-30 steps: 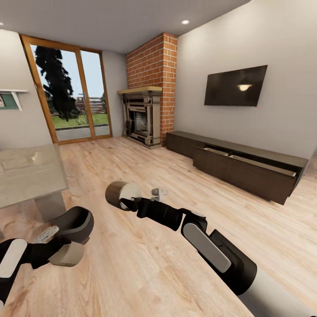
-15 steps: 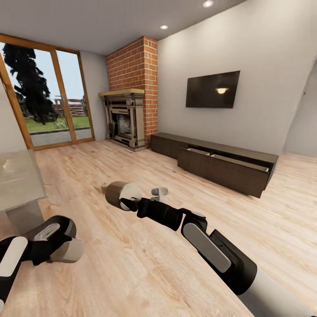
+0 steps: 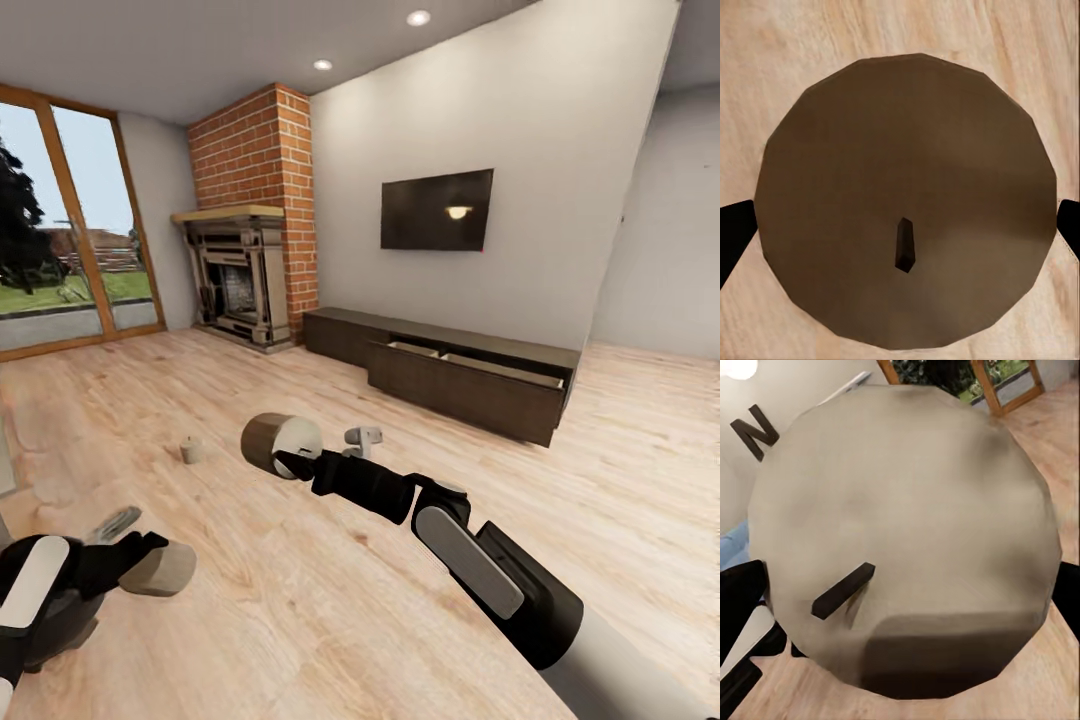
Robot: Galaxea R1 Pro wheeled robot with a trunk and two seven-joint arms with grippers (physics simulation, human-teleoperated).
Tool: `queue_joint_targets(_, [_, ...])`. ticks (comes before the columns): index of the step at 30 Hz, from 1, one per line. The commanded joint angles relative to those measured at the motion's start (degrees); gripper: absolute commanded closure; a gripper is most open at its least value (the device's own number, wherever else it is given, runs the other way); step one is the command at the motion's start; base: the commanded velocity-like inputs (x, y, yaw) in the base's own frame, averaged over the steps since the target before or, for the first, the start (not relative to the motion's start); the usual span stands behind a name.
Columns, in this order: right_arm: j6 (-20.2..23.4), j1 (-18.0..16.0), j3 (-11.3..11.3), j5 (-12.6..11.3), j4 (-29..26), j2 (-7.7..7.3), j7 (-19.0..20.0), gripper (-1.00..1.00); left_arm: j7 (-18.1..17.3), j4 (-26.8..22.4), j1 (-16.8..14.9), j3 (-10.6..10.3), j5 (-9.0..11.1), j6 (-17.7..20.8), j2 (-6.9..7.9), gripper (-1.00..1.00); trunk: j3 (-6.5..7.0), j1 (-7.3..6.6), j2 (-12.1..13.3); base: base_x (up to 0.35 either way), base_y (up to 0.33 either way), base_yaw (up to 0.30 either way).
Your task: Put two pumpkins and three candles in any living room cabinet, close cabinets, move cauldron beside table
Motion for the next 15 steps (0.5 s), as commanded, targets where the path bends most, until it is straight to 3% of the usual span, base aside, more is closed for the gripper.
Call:
queue_joint_targets(1, [0.0, -0.1, 0.1, -0.5, 0.1, -0.02, -0.2, 1.0, 0.6, -0.1, 0.0, 0.0, 0.8, 0.1, -0.02, 1.0, 0.0, 0.02, 0.0, 0.324, -0.005, -0.25])
queue_joint_targets(8, [0.0, -0.1, 0.1, -0.5, 0.2, -0.02, -0.2, 1.0, 0.5, -0.2, 0.0, 0.0, 0.8, 0.1, -0.24, 1.0, 0.33, 0.02, 0.0, 0.326, -0.029, -0.228])
queue_joint_targets(15, [-0.1, -0.1, 0.1, -0.5, 0.4, 0.04, -0.2, 1.0, 0.5, -0.2, 0.0, -0.1, 0.8, 0.1, -0.25, 1.0, 0.35, 0.02, 0.0, 0.329, -0.001, -0.025])
